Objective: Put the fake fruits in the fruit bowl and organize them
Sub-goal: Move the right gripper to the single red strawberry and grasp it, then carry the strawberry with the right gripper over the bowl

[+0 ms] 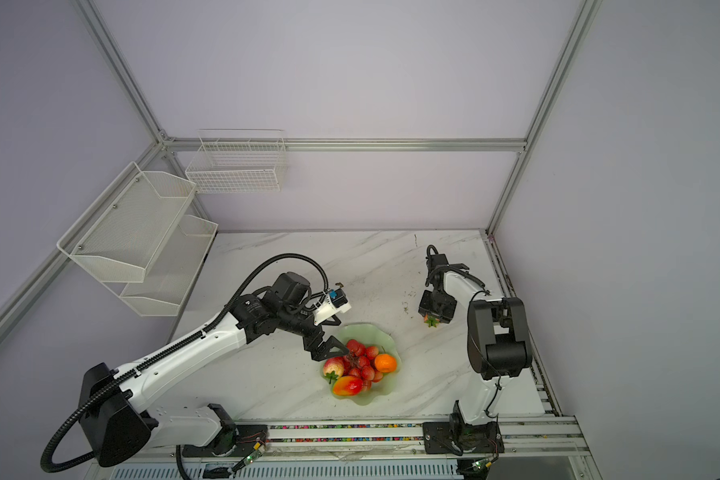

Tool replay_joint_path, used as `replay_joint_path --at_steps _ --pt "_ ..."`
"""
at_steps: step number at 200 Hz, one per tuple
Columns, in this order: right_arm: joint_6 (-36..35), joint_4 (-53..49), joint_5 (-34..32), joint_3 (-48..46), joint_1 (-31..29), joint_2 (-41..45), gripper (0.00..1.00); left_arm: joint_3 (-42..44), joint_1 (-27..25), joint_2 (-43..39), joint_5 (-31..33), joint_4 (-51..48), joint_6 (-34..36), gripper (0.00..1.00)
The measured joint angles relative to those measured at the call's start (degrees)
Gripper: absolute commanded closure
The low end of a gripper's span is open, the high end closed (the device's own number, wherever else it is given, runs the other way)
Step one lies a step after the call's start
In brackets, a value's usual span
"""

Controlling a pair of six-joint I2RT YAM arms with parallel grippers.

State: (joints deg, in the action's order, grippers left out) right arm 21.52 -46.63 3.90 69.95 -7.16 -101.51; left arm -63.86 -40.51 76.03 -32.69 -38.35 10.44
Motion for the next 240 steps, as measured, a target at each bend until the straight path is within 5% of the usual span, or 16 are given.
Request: replay_joint_path --at_steps 31,79,105,240 --pt "-6.1 0.9 5.6 4.9 -2.6 1.2 0.46 0.0 0.0 0.0 1.2 -0.2 0.1 0.0" --pt "-17.1 0.4 13.2 17.9 -18.8 1.4 0.48 0.0 3.0 -1.1 2.0 -0.2 -1.8 0.0" --pt "-21.0 -1.4 16.5 19.6 -22.9 1.7 0.49 0.0 6.5 -3.1 1.6 -0.1 -3.7 0.0" --pt "-40.7 -10.0 12.4 10.0 -32.3 13.6 0.47 6.0 11.3 -10.3 -1.6 2.9 -8.6 0.0"
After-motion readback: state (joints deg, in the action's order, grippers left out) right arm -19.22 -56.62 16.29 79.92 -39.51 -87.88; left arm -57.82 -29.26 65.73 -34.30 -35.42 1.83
